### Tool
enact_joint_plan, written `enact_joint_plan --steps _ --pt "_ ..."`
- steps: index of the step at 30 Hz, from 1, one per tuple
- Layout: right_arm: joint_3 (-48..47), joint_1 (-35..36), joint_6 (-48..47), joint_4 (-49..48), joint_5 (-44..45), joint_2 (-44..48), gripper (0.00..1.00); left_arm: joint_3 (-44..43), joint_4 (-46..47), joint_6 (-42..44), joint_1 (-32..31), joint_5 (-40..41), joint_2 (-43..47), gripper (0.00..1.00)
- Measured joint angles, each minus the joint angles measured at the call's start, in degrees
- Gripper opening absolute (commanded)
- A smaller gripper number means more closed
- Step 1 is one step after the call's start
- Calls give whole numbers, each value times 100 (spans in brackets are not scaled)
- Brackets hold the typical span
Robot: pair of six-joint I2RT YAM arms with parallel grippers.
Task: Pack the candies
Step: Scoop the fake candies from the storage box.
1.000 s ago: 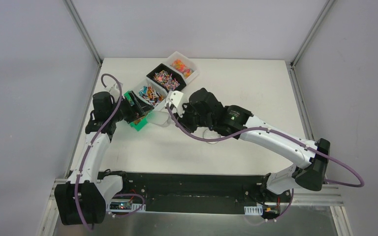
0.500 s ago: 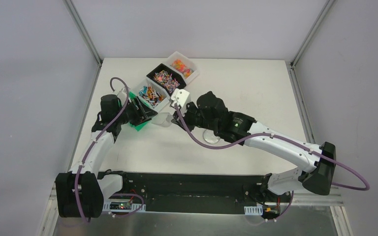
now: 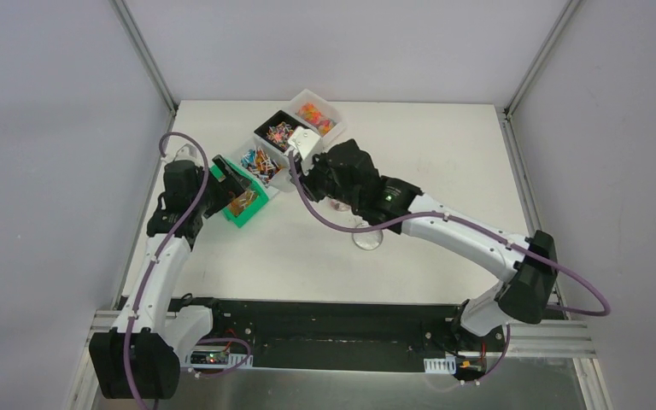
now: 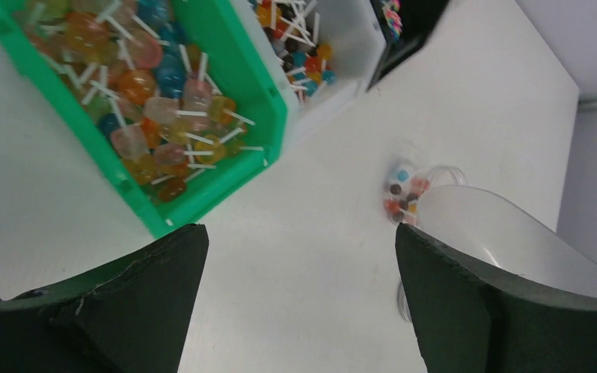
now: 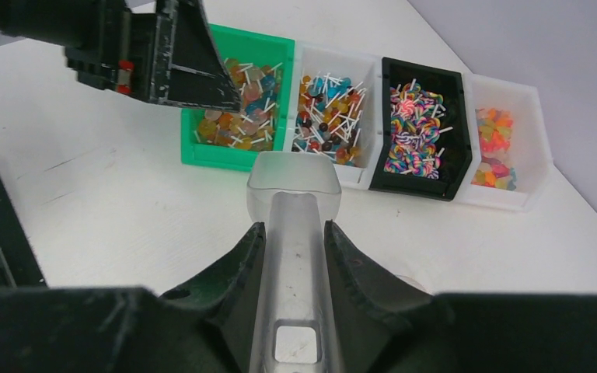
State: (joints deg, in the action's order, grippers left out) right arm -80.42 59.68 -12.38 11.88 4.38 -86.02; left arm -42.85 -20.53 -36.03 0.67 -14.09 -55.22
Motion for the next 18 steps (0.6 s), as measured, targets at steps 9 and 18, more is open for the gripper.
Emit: enact_joint_plan --steps 9,18 --pt "-1217 -83 -142 70 140 -1344 0 -50 -391 -173 98 1552 -184 85" --pt "-2350 -83 -369 254 525 -2743 0 -50 -457 -234 356 1670 -813 74"
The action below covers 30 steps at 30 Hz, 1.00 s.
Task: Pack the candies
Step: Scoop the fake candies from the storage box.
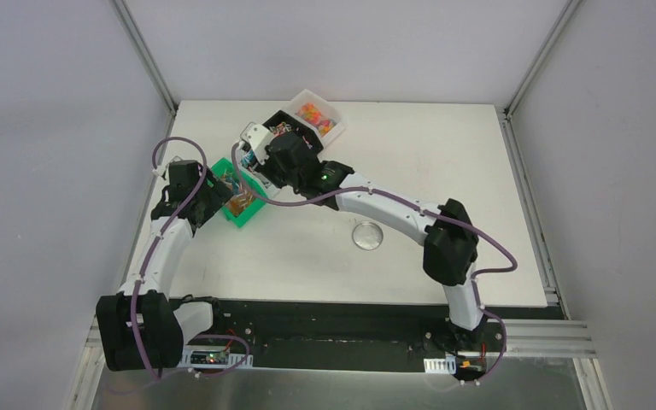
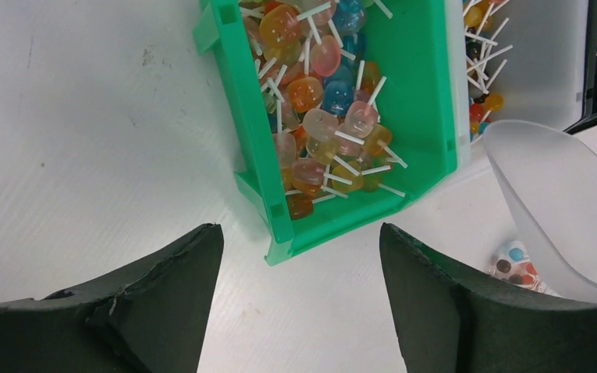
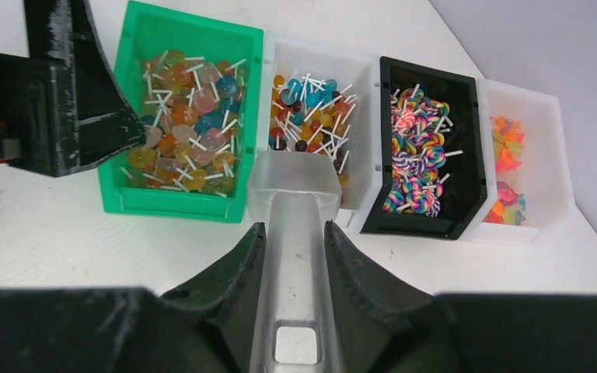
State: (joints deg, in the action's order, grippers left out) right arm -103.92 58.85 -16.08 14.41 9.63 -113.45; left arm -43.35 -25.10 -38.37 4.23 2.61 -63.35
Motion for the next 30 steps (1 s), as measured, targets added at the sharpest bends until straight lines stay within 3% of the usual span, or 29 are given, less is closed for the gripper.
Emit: enact_joint_plan --steps 12,19,30 --pt "-664 -33 -369 188 243 -1027 0 0 24 9 264 -326 -621 63" --pt "-1132 -48 -442 136 376 -1561 0 0 68 26 302 -490 -857 47" --pt "-933 -50 -249 -514 535 -1759 0 0 98 57 302 -721 -866 44"
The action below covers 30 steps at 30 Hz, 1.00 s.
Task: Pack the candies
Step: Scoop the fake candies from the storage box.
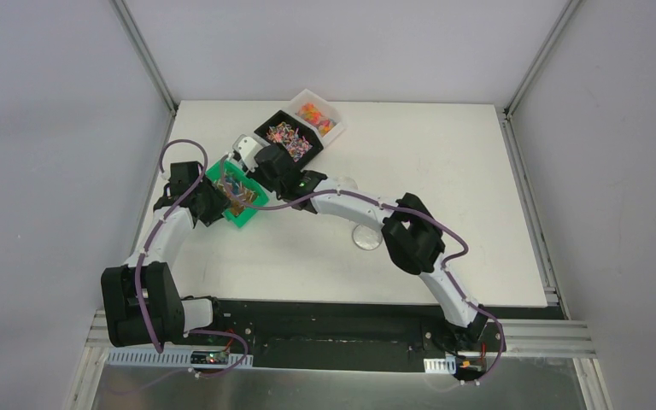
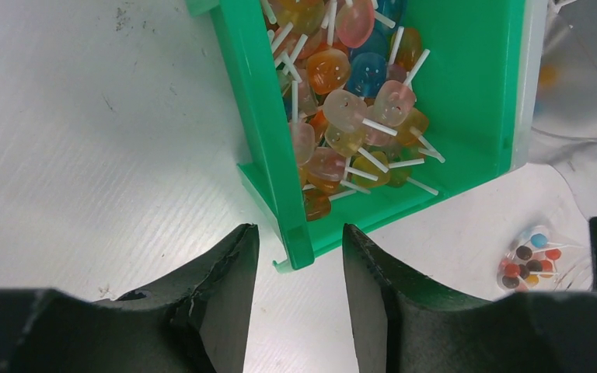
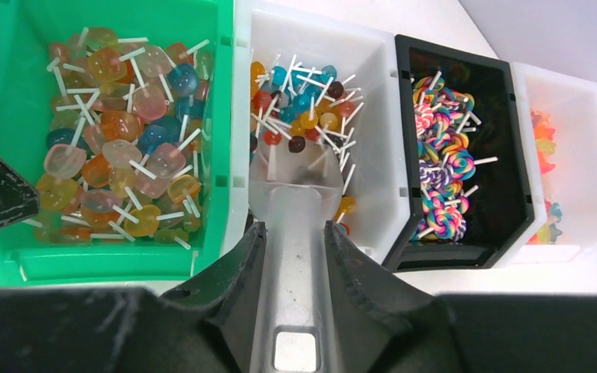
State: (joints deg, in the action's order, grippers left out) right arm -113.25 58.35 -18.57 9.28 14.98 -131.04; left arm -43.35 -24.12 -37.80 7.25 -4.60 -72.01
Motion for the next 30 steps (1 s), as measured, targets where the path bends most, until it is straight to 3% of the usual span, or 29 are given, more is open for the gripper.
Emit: enact_joint_plan --steps 17,30 --pt "1287 -52 505 -1488 74 168 0 0 9 72 0 -50 15 44" --pt "2962 -81 920 -3099 68 802 0 0 9 72 0 -160 96 57"
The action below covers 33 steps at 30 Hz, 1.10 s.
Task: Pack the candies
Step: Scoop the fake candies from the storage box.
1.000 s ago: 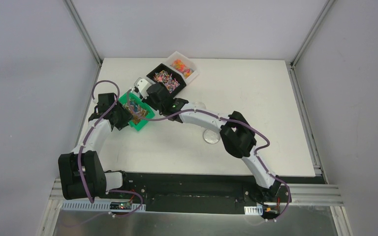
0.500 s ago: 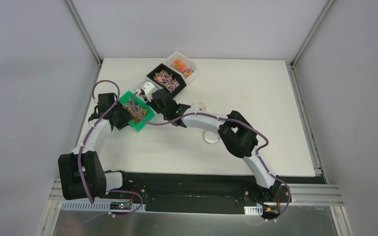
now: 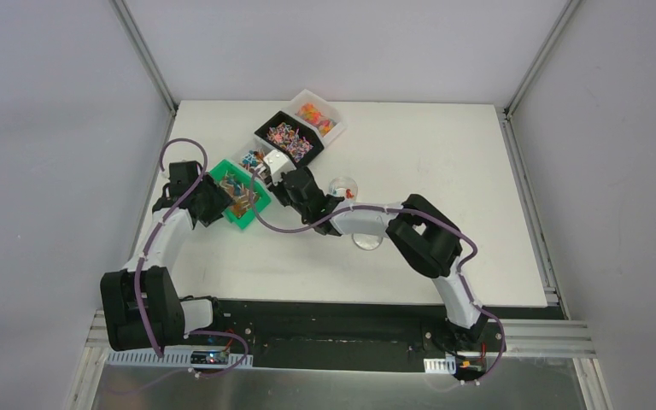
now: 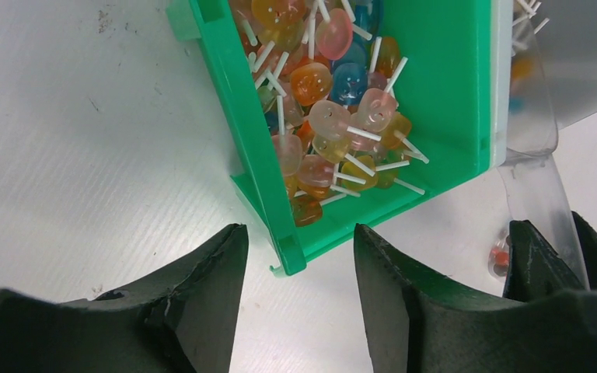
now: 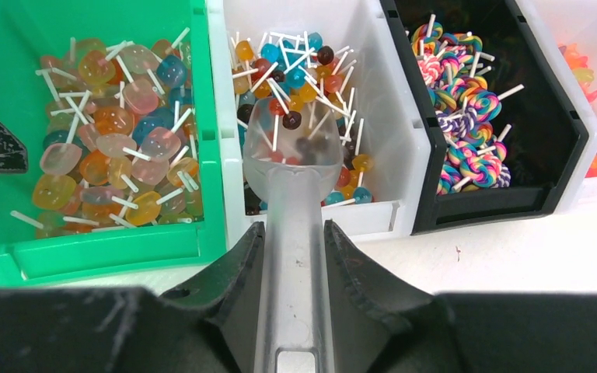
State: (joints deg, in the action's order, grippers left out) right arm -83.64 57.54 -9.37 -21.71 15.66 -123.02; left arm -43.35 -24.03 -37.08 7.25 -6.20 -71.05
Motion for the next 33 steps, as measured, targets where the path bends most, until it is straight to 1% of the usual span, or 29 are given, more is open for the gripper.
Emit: enact_joint_plan --steps 5,7,11,16,21,23,29,33 --pt "382 -7 111 -592 7 74 0 0 0 44 0 0 195 72" --pt "544 -9 146 -855 15 111 0 0 -2 59 0 2 308 76" --pt "780 -11 173 -1202 20 181 0 0 -2 66 0 4 518 78" --pt "1003 -37 175 -1403 20 350 0 -2 -4 87 0 -44 664 80" --pt "1287 -63 173 -1644 -2 621 0 -2 -22 216 0 -146 850 85" --pt "1377 -68 173 -1757 -9 721 0 -2 -20 271 0 -151 981 98" --pt "1731 -81 166 -2092 -33 1047 0 -33 -46 387 0 -221 1150 99" --pt "2070 -83 136 -2304 -76 1318 0 -33 -92 520 0 -435 1207 99"
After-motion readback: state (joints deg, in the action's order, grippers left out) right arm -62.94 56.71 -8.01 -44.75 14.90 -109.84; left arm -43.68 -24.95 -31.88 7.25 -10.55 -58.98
